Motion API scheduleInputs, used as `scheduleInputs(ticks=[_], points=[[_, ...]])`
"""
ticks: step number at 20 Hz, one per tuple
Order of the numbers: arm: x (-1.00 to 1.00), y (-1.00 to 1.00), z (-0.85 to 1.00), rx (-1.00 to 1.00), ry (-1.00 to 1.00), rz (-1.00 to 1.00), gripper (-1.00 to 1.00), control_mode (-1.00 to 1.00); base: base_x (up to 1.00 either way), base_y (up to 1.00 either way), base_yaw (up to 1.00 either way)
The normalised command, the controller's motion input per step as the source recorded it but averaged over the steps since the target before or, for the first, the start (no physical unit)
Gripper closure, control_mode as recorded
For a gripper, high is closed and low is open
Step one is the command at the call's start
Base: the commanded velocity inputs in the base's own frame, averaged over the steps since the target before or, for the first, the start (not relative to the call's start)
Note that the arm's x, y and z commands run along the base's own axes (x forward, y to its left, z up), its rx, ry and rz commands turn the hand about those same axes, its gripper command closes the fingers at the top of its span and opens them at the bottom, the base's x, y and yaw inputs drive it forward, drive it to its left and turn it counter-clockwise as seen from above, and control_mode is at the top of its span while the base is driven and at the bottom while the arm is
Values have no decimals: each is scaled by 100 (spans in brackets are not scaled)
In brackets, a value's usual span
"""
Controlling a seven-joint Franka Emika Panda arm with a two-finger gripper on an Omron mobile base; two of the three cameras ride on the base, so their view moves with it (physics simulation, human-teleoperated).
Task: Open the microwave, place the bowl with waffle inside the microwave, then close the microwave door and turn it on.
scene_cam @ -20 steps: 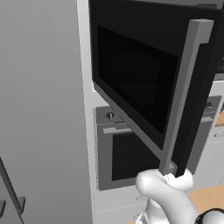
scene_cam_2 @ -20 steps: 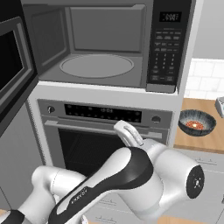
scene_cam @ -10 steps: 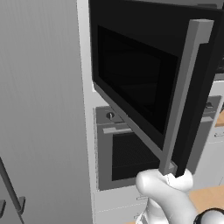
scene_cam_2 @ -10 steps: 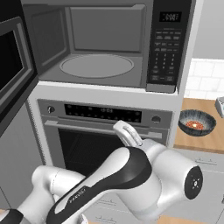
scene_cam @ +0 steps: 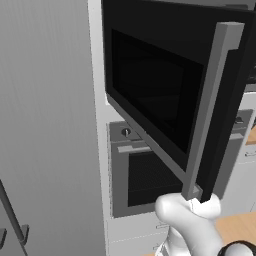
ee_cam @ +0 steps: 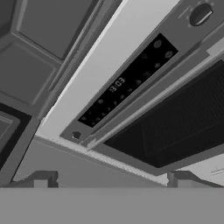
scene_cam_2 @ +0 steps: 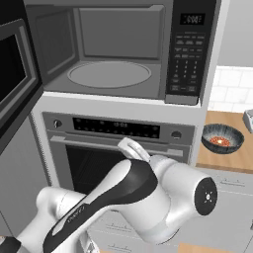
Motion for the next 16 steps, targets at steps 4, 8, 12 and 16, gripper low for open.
scheduleInputs(ticks=[4, 8, 12, 16], points=[[0, 29, -3, -11, 1, 0, -100, -100, 0, 0, 0], [-7, 4, -6, -11, 0, 0, -100, -100, 0, 0, 0], [-10, -12, -5, -2, 0, 0, -100, 100, -12, -64, 0], [0, 0, 0, 0, 0, 0, -100, 100, 9, -100, -1]])
